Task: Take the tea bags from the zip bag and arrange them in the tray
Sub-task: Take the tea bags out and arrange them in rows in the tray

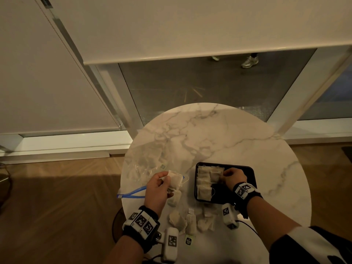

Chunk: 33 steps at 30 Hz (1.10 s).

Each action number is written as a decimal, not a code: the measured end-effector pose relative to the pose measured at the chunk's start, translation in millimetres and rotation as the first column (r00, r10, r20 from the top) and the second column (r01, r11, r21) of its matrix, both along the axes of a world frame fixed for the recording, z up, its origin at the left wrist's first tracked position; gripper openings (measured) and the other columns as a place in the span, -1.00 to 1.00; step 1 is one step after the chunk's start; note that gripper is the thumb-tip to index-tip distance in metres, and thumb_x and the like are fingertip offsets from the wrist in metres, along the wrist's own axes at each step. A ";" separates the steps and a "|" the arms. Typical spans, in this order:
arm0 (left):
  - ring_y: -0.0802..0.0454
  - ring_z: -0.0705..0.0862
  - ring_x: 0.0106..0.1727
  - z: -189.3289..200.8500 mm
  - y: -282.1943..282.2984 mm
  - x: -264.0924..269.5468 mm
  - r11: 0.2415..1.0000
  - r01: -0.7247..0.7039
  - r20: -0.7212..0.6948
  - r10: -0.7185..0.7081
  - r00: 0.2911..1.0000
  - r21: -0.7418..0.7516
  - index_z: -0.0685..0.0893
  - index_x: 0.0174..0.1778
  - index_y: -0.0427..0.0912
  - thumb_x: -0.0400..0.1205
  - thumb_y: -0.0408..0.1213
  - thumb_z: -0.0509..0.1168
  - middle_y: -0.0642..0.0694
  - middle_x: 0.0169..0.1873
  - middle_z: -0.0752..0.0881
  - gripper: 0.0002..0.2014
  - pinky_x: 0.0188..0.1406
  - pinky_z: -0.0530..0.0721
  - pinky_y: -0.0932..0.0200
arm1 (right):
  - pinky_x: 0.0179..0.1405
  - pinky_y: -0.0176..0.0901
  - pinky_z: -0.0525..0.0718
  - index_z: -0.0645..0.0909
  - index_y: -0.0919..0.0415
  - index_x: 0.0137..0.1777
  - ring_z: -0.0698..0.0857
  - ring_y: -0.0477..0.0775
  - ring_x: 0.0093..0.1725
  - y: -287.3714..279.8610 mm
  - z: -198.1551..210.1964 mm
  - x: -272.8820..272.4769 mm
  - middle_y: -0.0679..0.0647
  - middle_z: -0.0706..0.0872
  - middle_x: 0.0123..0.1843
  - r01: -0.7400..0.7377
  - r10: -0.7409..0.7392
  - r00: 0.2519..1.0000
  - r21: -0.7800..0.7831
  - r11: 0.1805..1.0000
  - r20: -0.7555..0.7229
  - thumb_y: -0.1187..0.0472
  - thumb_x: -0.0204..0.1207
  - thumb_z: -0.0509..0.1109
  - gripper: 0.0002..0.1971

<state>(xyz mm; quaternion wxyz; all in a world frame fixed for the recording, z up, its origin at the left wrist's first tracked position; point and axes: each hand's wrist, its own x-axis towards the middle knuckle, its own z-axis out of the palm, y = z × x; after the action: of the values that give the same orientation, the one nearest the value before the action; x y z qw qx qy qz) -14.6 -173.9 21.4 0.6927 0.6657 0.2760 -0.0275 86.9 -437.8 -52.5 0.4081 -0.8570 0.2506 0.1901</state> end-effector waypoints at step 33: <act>-0.12 0.84 -0.04 11.1 -10.9 -3.9 0.934 0.287 0.034 -0.287 0.957 -0.214 0.69 0.07 -0.32 0.62 -0.48 0.41 -0.27 -0.03 0.83 -0.87 -0.13 0.81 0.01 | -0.13 -0.01 0.82 0.70 0.28 0.10 0.81 0.24 -0.17 79.1 106.4 -102.5 0.35 0.82 -0.13 -0.190 0.087 0.977 0.600 0.778 0.196 0.39 0.45 0.55 -0.76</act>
<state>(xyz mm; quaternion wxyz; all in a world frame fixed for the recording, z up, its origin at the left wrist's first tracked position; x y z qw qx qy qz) -18.5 -184.8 32.5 0.7498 0.6196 0.1707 -0.1574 -15.7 -358.7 54.0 0.6679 -0.7058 0.0783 0.2226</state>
